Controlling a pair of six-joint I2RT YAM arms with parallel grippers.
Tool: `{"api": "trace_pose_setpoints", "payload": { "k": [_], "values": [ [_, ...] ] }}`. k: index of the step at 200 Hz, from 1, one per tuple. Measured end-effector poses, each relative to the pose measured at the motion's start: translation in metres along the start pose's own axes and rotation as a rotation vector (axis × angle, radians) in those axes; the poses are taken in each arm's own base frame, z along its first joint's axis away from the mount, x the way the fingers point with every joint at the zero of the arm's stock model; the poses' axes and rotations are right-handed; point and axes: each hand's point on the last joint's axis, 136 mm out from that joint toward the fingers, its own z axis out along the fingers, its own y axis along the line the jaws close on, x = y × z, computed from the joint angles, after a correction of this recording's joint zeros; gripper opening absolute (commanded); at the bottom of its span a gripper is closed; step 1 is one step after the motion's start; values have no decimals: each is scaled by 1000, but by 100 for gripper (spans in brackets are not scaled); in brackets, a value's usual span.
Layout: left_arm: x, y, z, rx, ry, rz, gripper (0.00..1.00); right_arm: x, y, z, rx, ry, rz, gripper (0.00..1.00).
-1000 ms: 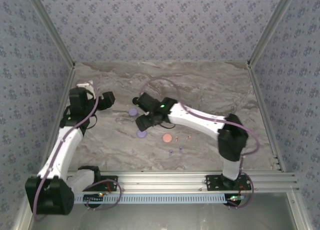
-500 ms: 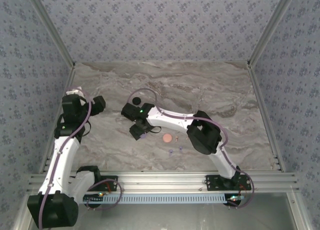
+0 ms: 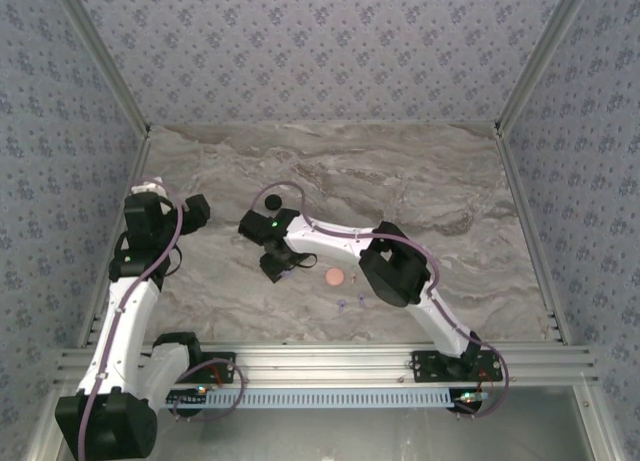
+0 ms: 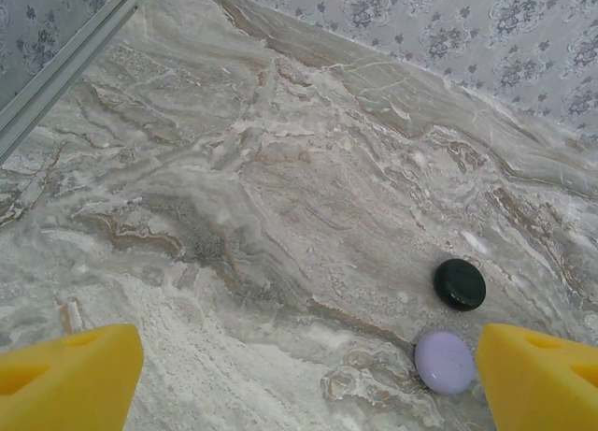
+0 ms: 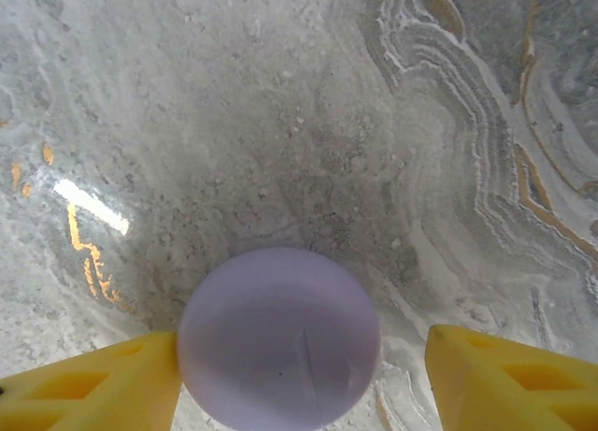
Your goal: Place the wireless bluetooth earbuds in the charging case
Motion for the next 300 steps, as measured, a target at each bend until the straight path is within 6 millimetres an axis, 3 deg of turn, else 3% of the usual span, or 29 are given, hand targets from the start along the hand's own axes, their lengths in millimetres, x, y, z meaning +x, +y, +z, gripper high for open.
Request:
{"api": "trace_pose_setpoints", "payload": {
  "k": [54,94,128,153,192,241,275,300],
  "values": [
    [1,0,0,-1,3,0,92,1,5,8,-22,17,-3,55],
    [1,-1,0,4,4,1,91,1,6,7,-28,12,-1,52],
    [6,-15,0,89,35,3,87,11,-9,-6,-21,-19,4,52],
    [14,-32,3,190,93,1,84,7,-34,-43,-5,-121,-7,51],
    [14,-79,2,434,205,-20,80,-7,-74,-138,24,-437,-89,50],
    [0,-157,-37,802,273,-2,79,3,-99,-234,83,-812,-285,50],
    [0,-206,-74,1012,311,54,79,6,-112,-275,154,-955,-398,49],
    [5,-238,-100,1129,333,108,78,9,-111,-287,201,-1017,-496,49]
  ]
}}
